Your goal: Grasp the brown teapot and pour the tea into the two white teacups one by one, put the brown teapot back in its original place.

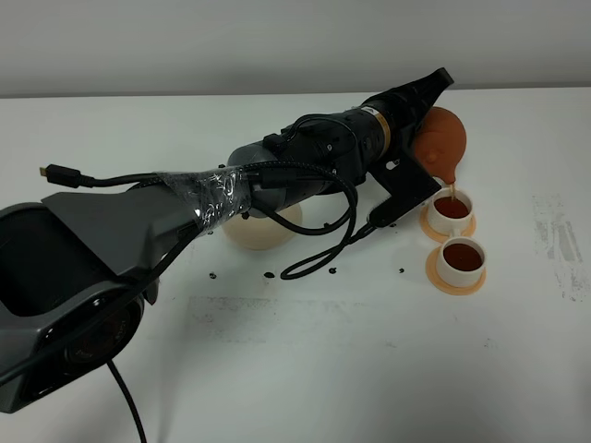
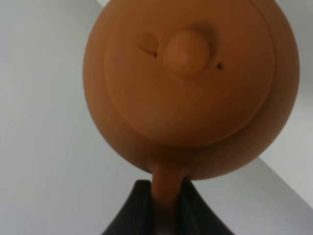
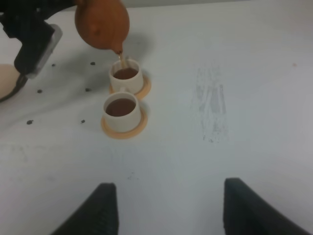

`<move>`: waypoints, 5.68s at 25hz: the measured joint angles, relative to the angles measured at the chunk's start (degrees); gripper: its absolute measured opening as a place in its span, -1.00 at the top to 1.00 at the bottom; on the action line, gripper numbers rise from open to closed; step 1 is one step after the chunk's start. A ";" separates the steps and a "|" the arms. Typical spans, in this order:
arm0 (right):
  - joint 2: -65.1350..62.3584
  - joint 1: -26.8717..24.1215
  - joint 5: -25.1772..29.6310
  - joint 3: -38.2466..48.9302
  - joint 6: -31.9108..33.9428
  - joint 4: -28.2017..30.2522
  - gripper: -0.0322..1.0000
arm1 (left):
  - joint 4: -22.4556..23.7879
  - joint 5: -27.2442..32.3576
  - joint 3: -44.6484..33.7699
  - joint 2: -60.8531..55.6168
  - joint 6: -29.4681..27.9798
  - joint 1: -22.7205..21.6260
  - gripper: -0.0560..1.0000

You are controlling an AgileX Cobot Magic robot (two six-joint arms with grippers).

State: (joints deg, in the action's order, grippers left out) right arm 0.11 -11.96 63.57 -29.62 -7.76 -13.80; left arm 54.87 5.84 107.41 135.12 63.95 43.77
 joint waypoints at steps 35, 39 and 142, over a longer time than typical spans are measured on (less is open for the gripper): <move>0.00 0.00 0.00 0.00 0.00 0.00 0.04 | -2.14 0.32 0.00 0.00 -4.86 0.00 0.73; 0.00 0.00 0.00 0.00 0.00 0.00 0.04 | -7.45 3.00 0.00 0.00 -6.30 0.00 0.73; 0.00 0.00 0.00 0.00 0.00 0.00 0.04 | -57.64 29.26 -26.86 -18.62 -37.67 -18.43 0.73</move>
State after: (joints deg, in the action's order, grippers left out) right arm 0.11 -11.96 63.57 -29.62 -7.76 -13.80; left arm -2.77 35.10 80.55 116.50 26.28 25.34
